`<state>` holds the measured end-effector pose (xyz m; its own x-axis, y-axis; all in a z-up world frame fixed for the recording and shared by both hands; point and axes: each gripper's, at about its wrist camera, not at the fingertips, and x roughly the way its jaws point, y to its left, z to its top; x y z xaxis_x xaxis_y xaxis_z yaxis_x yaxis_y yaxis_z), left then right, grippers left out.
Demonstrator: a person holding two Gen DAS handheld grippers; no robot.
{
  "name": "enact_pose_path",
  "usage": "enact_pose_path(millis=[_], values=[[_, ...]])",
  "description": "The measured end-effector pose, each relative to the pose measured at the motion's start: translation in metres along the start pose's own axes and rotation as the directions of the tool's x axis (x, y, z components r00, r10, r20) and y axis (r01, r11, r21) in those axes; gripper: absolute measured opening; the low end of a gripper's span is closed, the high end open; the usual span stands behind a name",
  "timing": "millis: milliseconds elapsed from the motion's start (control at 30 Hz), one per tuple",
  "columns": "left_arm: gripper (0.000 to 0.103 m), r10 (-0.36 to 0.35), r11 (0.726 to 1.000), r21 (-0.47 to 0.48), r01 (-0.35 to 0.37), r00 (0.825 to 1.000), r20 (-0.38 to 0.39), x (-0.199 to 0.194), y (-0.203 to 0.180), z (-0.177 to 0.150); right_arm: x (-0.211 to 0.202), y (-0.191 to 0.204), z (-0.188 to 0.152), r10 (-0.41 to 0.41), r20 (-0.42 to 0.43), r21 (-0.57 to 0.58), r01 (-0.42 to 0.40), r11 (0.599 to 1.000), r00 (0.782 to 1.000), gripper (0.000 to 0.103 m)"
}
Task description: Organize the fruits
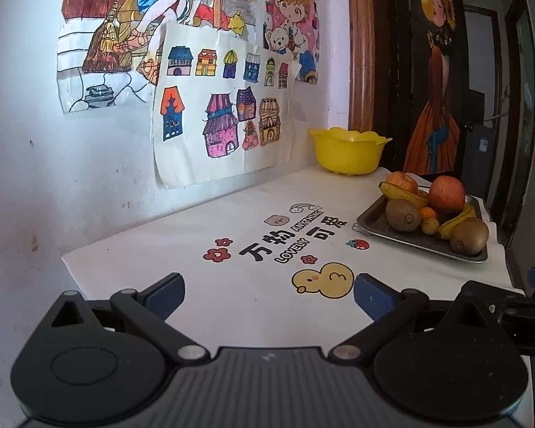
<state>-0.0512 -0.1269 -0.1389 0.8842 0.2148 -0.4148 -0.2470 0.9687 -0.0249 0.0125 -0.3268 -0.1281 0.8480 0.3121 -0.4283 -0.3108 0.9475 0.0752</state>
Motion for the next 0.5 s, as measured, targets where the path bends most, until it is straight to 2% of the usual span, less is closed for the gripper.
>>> enact_pose_path(millis=[500], values=[[0.103,-0.012,1.0,0.0,0.012,1.0,0.0,-0.0011,-0.0017,-0.0011,-0.0015,0.0003,0.0021,0.014,0.002,-0.001,-0.014,1.0,1.0,0.102]])
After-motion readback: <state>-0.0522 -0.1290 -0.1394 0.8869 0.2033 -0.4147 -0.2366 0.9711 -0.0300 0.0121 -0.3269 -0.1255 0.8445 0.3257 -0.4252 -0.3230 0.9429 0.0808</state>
